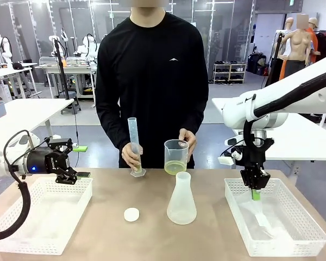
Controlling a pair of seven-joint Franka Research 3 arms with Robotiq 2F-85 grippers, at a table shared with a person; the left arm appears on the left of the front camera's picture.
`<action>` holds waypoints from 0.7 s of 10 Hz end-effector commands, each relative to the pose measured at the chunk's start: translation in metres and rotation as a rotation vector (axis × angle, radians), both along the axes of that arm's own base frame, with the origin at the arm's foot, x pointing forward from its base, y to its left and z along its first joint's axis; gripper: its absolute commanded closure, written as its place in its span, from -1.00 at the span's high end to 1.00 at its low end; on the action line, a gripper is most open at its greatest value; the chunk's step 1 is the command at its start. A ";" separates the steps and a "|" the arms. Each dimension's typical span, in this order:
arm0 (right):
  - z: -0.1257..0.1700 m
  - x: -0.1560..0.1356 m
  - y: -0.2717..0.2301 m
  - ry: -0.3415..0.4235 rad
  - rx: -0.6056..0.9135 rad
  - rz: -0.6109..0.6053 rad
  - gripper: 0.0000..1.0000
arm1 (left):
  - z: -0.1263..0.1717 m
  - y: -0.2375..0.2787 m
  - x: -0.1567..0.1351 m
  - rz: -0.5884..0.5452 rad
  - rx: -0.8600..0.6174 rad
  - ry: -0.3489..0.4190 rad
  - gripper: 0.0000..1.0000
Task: Prepare the solutions needed for the experiment.
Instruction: Pick up the Plastic Funnel and insert it into the Big flask.
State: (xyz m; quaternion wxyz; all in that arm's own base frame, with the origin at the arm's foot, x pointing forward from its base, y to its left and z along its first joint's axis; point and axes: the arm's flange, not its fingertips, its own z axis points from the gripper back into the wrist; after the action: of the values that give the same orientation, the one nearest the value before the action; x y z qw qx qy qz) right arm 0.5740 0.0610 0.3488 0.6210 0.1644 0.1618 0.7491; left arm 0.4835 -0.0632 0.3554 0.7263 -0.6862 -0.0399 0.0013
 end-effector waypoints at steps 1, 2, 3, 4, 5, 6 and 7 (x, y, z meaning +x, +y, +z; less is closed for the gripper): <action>0.000 0.009 -0.002 0.005 -0.003 0.038 -0.95 | 0.001 -0.001 0.001 0.018 -0.008 -0.022 1.00; 0.000 0.007 -0.002 0.002 -0.010 0.045 -1.00 | 0.001 -0.001 0.001 0.018 -0.008 -0.022 1.00; 0.006 0.001 -0.001 -0.018 -0.032 0.025 -1.00 | 0.001 -0.001 0.001 0.018 -0.008 -0.022 1.00; 0.022 -0.010 -0.001 -0.084 -0.040 -0.015 -1.00 | 0.001 -0.001 0.001 0.018 -0.008 -0.022 1.00; 0.041 -0.021 -0.002 -0.169 -0.040 -0.076 -1.00 | 0.001 -0.001 0.001 0.018 -0.008 -0.022 1.00; 0.060 -0.032 -0.004 -0.254 -0.057 -0.125 -1.00 | 0.001 -0.001 0.001 0.018 -0.008 -0.022 1.00; 0.080 -0.042 -0.005 -0.335 -0.066 -0.165 -1.00 | 0.001 -0.001 0.001 0.018 -0.008 -0.022 1.00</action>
State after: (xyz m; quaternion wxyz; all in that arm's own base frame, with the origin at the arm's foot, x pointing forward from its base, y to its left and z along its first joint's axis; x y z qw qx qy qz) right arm 0.5610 0.0574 0.4239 0.6735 0.0708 0.0924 0.7299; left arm 0.4836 -0.0632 0.3553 0.7263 -0.6862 -0.0399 0.0013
